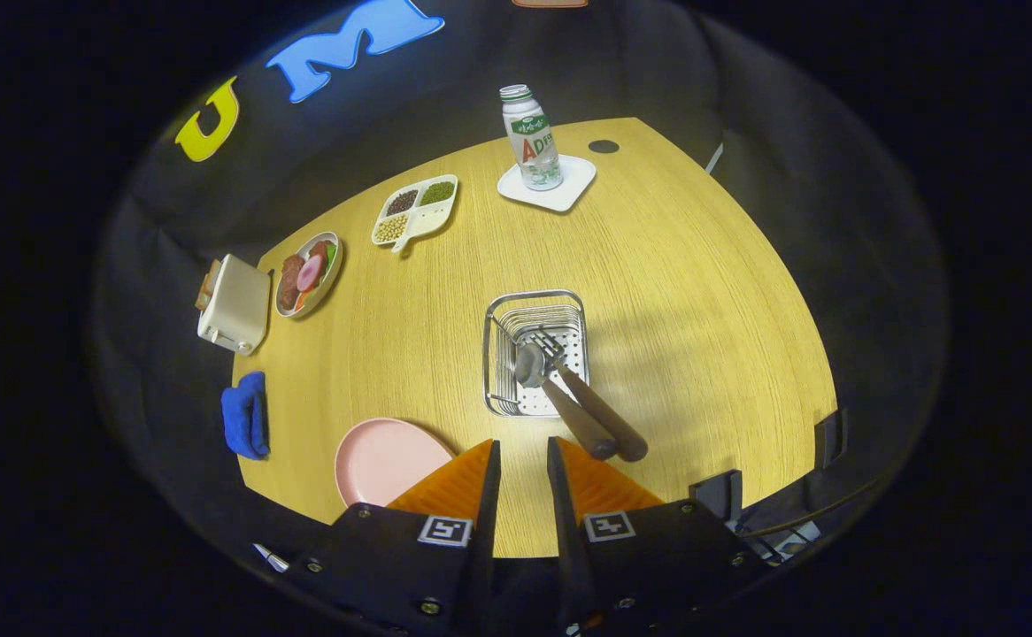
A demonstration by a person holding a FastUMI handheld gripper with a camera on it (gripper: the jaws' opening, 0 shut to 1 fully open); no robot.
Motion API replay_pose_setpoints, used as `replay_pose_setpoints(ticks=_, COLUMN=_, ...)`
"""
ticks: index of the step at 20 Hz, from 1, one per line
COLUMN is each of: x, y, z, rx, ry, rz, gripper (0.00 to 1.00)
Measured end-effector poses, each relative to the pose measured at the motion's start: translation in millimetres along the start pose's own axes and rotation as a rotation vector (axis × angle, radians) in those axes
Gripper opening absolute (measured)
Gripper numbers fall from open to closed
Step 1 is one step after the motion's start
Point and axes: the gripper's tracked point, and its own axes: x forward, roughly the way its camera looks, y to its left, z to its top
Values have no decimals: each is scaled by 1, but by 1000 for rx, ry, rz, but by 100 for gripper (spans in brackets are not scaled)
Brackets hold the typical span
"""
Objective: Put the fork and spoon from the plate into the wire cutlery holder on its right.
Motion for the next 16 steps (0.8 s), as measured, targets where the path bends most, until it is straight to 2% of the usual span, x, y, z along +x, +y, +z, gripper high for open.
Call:
replay_pose_setpoints(ticks=6, x=-17, y=3, z=6, rx=-27, ry=-77, rz=-24, gripper=32)
replay_pose_setpoints(ticks=11, x=-41, y=3, z=20, rx=-82, ry=-196, rz=-73, gripper=32)
replay_pose_setpoints(ticks=16, x=-57, y=18, z=20, rx=-107, ry=-251, rz=-52, gripper=32)
